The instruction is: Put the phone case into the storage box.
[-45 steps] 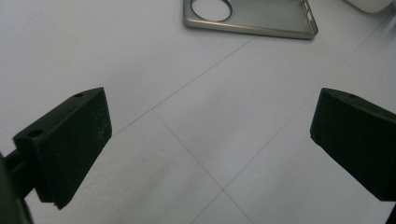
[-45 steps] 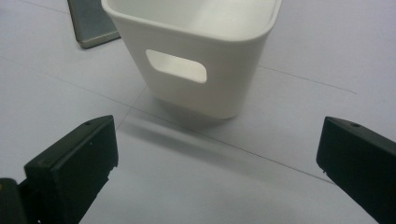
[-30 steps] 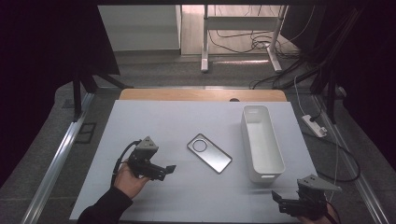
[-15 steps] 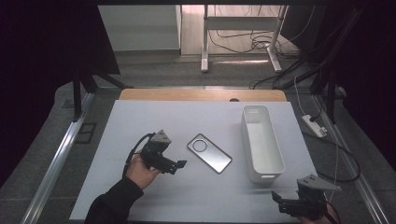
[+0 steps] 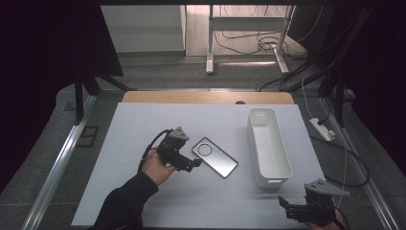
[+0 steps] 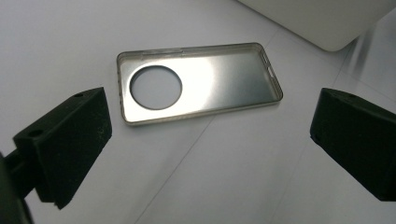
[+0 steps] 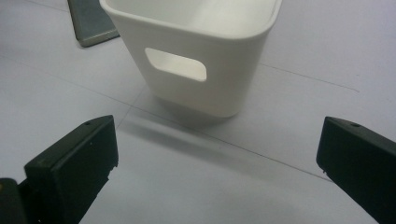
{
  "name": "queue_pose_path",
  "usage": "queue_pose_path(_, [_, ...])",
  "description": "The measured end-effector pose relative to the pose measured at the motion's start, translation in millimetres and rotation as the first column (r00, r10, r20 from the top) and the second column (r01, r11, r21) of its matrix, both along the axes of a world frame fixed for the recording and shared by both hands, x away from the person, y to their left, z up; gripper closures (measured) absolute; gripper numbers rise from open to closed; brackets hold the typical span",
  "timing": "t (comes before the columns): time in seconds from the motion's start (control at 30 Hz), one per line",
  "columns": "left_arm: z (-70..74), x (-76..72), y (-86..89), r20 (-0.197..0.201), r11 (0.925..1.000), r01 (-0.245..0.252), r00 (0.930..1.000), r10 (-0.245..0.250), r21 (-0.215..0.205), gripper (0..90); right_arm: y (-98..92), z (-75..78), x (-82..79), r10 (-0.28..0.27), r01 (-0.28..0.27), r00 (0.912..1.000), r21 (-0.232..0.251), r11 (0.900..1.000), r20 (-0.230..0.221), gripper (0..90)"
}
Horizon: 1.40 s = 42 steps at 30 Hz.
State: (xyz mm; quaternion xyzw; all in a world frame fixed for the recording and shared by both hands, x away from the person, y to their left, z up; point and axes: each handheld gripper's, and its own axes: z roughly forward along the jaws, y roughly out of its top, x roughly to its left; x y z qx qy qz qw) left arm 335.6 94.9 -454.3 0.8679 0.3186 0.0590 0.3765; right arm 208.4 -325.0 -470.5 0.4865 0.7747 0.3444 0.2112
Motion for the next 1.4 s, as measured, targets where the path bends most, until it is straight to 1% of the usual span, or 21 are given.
queue_pose_path(0.27, [1.9,12.3,-19.0,0.0,0.9997,0.019,0.9998,-0.019,0.016,0.2,-0.1,-0.1,0.4,0.0,0.0,1.0,0.001,1.0,-0.003,0.0])
queue_pose_path(0.5, [2.1,22.3,-35.0,-0.009,0.999,0.036,0.9993,-0.036,0.027,0.2,-0.6,-0.2,0.6,0.001,-0.001,1.0,0.003,1.0,-0.003,0.0])
queue_pose_path(0.53, [2.1,22.3,-35.0,-0.009,0.999,0.036,0.9993,-0.036,0.027,0.2,-0.7,-0.2,0.7,0.001,-0.001,1.0,0.003,1.0,-0.003,0.0])
queue_pose_path(0.57, [1.5,24.7,-39.0,-0.015,0.9987,0.042,0.999,-0.041,0.029,0.2,-0.7,-0.2,0.7,0.001,-0.001,1.0,0.003,1.0,-0.004,0.0])
queue_pose_path(0.6, [1.5,24.7,-39.0,-0.015,0.9987,0.042,0.999,-0.041,0.029,0.2,-0.7,-0.2,0.7,0.001,-0.001,1.0,0.003,1.0,-0.004,0.0])
queue_pose_path(0.63, [1.3,26.5,-42.0,-0.014,0.9981,0.048,0.9988,-0.048,0.038,0.2,-0.8,-0.2,0.7,0.001,-0.001,1.0,0.004,1.0,-0.004,0.0])
queue_pose_path(0.7, [1.2,28.3,-46.1,-0.017,0.9975,0.057,0.9983,-0.056,0.041,0.2,-0.8,-0.2,0.8,0.002,-0.002,1.0,0.004,1.0,-0.004,0.0])
queue_pose_path(0.8, [0.6,30.6,-53.2,-0.02,0.9956,0.074,0.9972,-0.073,0.058,0.2,-0.8,-0.2,0.8,0.002,-0.002,1.0,0.004,1.0,-0.005,0.0])
queue_pose_path(0.87, [0.0,31.4,-57.2,-0.021,0.9951,0.078,0.9968,-0.077,0.061,0.2,-1.0,-0.2,0.8,0.002,-0.002,1.0,0.005,1.0,-0.005,0.0])
queue_pose_path(0.97, [-0.4,32.5,-62.7,-0.015,0.9936,0.071,0.9974,-0.07,0.088,1.9,-1.0,-0.2,0.8,0.002,-0.002,1.0,0.005,1.0,-0.005,0.0])
queue_pose_path(1.0, [-0.9,32.6,-64.4,-0.018,0.9933,0.074,0.9972,-0.072,0.089,4.2,-0.9,-0.2,0.7,0.003,-0.003,1.0,0.005,1.0,-0.005,0.0])
queue_pose_path(1.07, [-2.0,32.7,-66.4,-0.019,0.9923,0.081,0.9967,-0.079,0.094,12.2,-0.7,-0.2,0.6,0.005,-0.005,1.0,0.004,1.0,-0.004,0.0])
queue_pose_path(1.13, [-2.6,32.7,-66.3,-0.018,0.9921,0.084,0.9964,-0.082,0.093,26.5,-0.7,-0.2,0.6,0.006,-0.006,1.0,0.004,1.0,-0.004,0.0])
queue_pose_path(1.17, [-4.0,33.6,-65.5,-0.035,0.9925,0.09,0.9956,-0.087,0.083,30.6,-0.8,-0.2,0.6,0.005,-0.005,1.0,0.004,1.0,-0.004,0.0])
queue_pose_path(1.2, [-4.0,33.6,-65.5,-0.035,0.9925,0.09,0.9956,-0.087,0.083,36.7,-0.8,-0.3,0.7,0.005,-0.005,1.0,0.004,1.0,-0.004,0.0])
queue_pose_path(1.23, [-5.4,34.0,-65.3,-0.047,0.9937,0.087,0.9954,-0.084,0.071,43.4,-0.8,-0.3,0.7,0.006,-0.006,1.0,0.004,1.0,-0.004,0.0])
queue_pose_path(1.27, [-5.4,34.0,-65.3,-0.047,0.9937,0.087,0.9954,-0.084,0.071,49.3,-0.8,-0.3,0.8,0.006,-0.006,1.0,0.003,1.0,-0.004,0.0])
queue_pose_path(1.3, [-6.6,34.3,-65.3,-0.049,0.9939,0.077,0.9961,-0.073,0.079,57.1,-0.7,-0.3,0.8,0.006,-0.006,1.0,0.003,1.0,-0.004,0.0])
queue_pose_path(1.33, [-6.6,34.3,-65.3,-0.049,0.9939,0.077,0.9961,-0.073,0.079,64.2,-0.7,-0.3,0.8,0.006,-0.006,1.0,0.003,1.0,-0.004,0.0])
queue_pose_path(1.37, [-7.2,33.9,-65.3,-0.047,0.9943,0.078,0.9961,-0.074,0.074,71.2,-0.4,-0.4,0.9,0.005,-0.005,1.0,0.002,1.0,-0.006,0.0])
queue_pose_path(1.4, [-7.8,33.8,-65.0,-0.053,0.9945,0.084,0.9953,-0.081,0.063,75.8,-0.4,-0.4,0.9,0.005,-0.005,1.0,0.002,1.0,-0.007,0.0])
